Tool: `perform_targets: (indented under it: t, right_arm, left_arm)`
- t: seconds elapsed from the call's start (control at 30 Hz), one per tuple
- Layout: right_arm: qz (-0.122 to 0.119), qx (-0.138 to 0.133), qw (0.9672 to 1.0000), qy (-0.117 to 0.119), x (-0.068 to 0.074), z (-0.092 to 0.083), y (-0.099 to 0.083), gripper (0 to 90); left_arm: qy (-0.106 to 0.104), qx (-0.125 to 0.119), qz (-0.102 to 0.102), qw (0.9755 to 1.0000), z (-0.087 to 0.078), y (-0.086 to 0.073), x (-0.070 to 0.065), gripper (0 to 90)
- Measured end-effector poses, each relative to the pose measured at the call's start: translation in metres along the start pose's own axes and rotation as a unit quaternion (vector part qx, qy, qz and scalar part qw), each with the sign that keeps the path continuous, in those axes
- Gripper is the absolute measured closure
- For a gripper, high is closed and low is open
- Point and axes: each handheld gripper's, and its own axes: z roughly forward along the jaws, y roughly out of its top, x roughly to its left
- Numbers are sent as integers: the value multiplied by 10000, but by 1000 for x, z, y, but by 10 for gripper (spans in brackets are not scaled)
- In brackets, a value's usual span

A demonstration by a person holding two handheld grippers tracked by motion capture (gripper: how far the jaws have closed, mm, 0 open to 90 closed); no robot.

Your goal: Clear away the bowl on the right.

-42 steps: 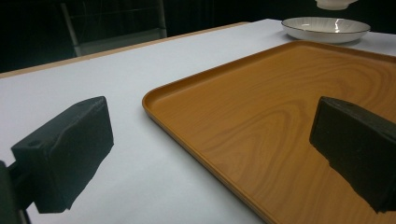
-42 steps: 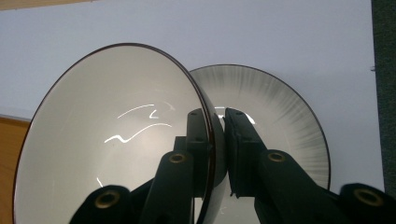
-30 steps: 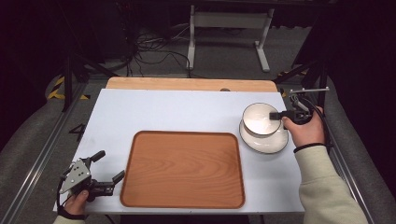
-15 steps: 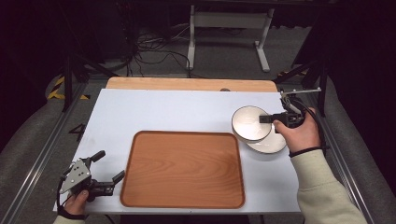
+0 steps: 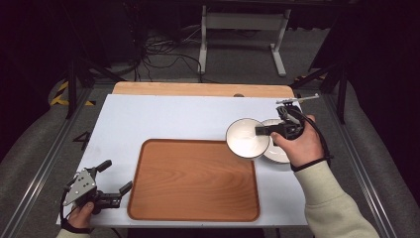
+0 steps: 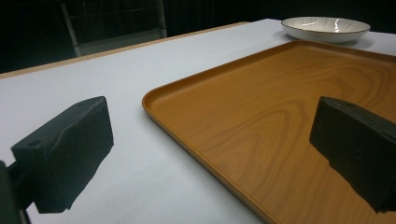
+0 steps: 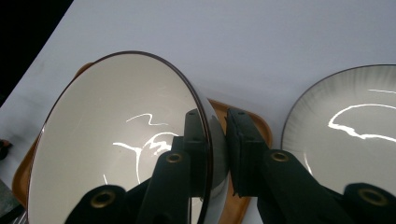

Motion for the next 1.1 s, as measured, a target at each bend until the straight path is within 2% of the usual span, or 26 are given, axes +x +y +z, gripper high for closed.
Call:
perform_targets:
  t: [0.23, 0.63, 0.93, 1.1]
  right_arm:
    - [-188, 61, 9995, 265, 24, 10, 2, 793]
    - [-419, 239, 9974, 537, 58, 27, 5, 791]
    - [-463, 291, 9950, 832, 79, 38, 5, 787]
    - [-496, 346, 9941, 903, 88, 45, 5, 784]
  left_arm:
    - [4, -1, -6, 10000, 0, 0, 0, 3]
    - [1, -3, -5, 10000, 0, 0, 0, 3]
    - [0, -4, -1, 10000, 0, 0, 0, 3]
    - [-6, -2, -1, 10000, 0, 0, 0, 2]
